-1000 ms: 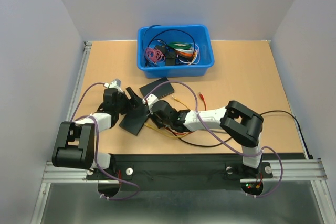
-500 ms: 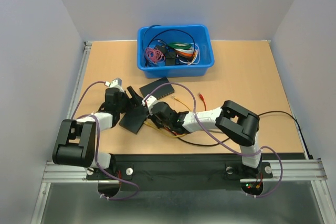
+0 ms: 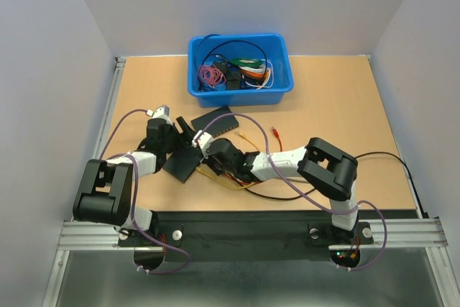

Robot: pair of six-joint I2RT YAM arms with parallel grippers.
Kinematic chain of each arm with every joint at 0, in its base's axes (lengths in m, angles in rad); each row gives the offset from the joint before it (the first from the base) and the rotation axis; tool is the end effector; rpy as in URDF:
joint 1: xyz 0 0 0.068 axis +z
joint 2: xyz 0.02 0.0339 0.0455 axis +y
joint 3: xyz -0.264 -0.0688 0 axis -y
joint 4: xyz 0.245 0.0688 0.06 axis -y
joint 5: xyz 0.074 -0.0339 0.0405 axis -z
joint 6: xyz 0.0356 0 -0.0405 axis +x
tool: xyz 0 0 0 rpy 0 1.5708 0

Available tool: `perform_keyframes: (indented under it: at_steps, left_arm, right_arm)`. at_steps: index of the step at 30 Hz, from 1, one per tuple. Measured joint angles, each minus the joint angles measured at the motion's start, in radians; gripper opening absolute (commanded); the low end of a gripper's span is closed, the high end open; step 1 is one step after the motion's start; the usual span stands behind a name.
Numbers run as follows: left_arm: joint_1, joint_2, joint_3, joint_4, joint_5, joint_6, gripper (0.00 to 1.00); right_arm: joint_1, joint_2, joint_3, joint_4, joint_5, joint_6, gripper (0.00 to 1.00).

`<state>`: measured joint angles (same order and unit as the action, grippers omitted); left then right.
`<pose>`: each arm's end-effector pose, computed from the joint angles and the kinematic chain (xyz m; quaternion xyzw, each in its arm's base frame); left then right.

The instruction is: Insert the plug into the switch port

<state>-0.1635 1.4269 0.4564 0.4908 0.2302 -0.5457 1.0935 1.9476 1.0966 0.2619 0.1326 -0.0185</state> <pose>0.2616 -0.0514 0.1564 -0.1028 0.8450 -0.2710 0.4493 0.1947 0.3661 0.1536 -0.4379 0.7639 0.1906 0.4339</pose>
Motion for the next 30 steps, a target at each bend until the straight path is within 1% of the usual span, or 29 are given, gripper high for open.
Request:
perform_keyframes:
  at_steps: [19,24,30]
  left_arm:
    - [-0.027,0.005,0.005,0.002,-0.043,0.014,0.87]
    - [-0.035,0.006,0.003,0.008,-0.066,0.01,0.87]
    - [-0.041,-0.008,-0.032,0.058,-0.108,-0.011,0.87]
  right_arm:
    - [-0.05,-0.003,0.0,0.004,-0.103,-0.024,0.0]
    - [-0.077,0.016,0.0,0.047,-0.148,-0.031,0.0]
    - [-0.094,0.036,0.0,0.093,-0.18,-0.043,0.01]
